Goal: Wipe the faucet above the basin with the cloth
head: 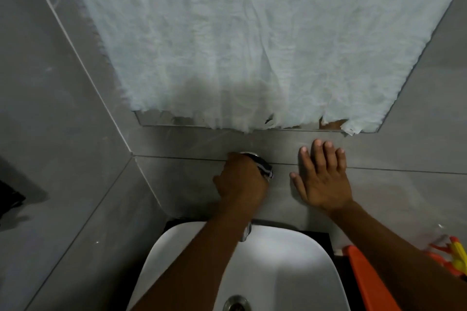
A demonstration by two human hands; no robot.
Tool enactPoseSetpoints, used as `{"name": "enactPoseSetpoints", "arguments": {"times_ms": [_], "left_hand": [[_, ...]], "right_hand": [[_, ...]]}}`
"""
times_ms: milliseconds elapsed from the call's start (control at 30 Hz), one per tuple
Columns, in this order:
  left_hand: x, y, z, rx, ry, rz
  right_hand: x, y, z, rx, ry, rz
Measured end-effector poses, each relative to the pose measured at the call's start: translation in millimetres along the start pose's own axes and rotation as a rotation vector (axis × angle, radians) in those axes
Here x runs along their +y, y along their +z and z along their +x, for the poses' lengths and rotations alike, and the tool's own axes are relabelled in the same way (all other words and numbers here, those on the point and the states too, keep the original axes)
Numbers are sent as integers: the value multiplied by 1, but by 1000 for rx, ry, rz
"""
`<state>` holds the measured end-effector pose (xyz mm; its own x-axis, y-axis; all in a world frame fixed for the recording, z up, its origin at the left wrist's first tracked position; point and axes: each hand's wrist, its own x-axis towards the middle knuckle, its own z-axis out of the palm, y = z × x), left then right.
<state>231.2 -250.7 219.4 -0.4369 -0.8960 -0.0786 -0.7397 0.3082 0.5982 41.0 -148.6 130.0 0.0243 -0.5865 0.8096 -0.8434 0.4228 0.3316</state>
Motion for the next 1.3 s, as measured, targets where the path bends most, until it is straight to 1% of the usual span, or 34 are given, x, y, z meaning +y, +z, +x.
{"name": "enactPoseSetpoints", "arguments": {"times_ms": [33, 67, 167, 200, 233, 267, 300, 333, 367, 400, 433, 467, 533, 600, 633, 667, 700, 733, 767, 833, 867, 933, 967, 1000, 1033, 1067, 1100, 1133, 1167, 1233, 1300], "left_hand": [[2, 3, -2, -2, 3, 15], [1, 3, 1, -64, -16, -97], [-3, -14, 5, -299, -164, -694], [-5, -15, 4, -305, -188, -787], [-6, -14, -1, -271, -176, -758], [-7, -10, -10, -194, -136, -605], [-10, -4, -24, -91, -85, -405], [-18, 6, -38, 30, -30, -262], [-30, 16, -56, 144, 32, -240], [-44, 26, -75, 217, 91, -325], [-56, 34, -96, 241, 118, -484], [-67, 41, -112, 238, 107, -680], [-84, 50, -123, 196, 22, -1023], [-88, 47, -118, 92, -89, -1298], [-88, 44, -115, -24, -148, -1476], [-85, 42, -112, -142, -243, -1676], [-83, 40, -112, -274, -380, -1842], [-80, 42, -115, -381, -468, -1950], [-78, 46, -119, -432, -522, -1999], [-73, 47, -121, -443, -580, -2004], [-73, 46, -119, -441, -597, -2003], [-69, 35, -106, -411, -604, -1798], [-66, 28, -100, -407, -624, -1634], [-61, 22, -93, -378, -637, -1403], [-57, 17, -86, -309, -611, -1142], [-53, 12, -82, -194, -502, -913], [-47, 6, -79, -87, -364, -752], [-38, -2, -76, -37, -242, -645], [-28, -8, -70, -16, -170, -526], [-5, -11, -48, -44, -112, -247], [14, -14, -24, -173, -138, -64]], "right_hand": [[-1, 3, -1, 10, -4, 8], [-1, 5, -1, 18, -7, 12], [1, 3, 3, 5, -6, 31], [0, 1, 3, -16, -2, 41], [-1, -1, 3, -46, 5, 53], [-1, -3, 3, -76, 14, 63], [-1, -4, 2, -99, 21, 70], [-1, -5, 1, -113, 24, 74], [-1, -5, 0, -124, 25, 75], [-1, -6, 1, -136, 28, 73], [-1, -7, 1, -151, 31, 71], [-1, -8, 0, -163, 37, 73], [-4, -10, 0, -178, 54, 82], [-6, -13, 1, -191, 65, 91], [-7, -14, 1, -191, 70, 94], [-7, -14, 1, -189, 73, 96], [-8, -15, 1, -188, 76, 99], [-9, -15, 1, -190, 79, 105], [-9, -15, 1, -189, 79, 112], [-9, -15, -1, -190, 71, 116], [-7, -15, 0, -195, 65, 114], [-4, -17, 0, -205, 46, 113], [-3, -17, 0, -209, 40, 113], [-3, -17, -1, -214, 40, 113], [-4, -16, -2, -221, 47, 113], [-5, -15, -2, -227, 54, 116], [-6, -14, -2, -227, 59, 118], [-7, -12, -2, -221, 62, 118], [-7, -11, -3, -213, 60, 115], [-5, -7, -4, -196, 47, 107], [-4, -3, -5, -181, 42, 105]]}}
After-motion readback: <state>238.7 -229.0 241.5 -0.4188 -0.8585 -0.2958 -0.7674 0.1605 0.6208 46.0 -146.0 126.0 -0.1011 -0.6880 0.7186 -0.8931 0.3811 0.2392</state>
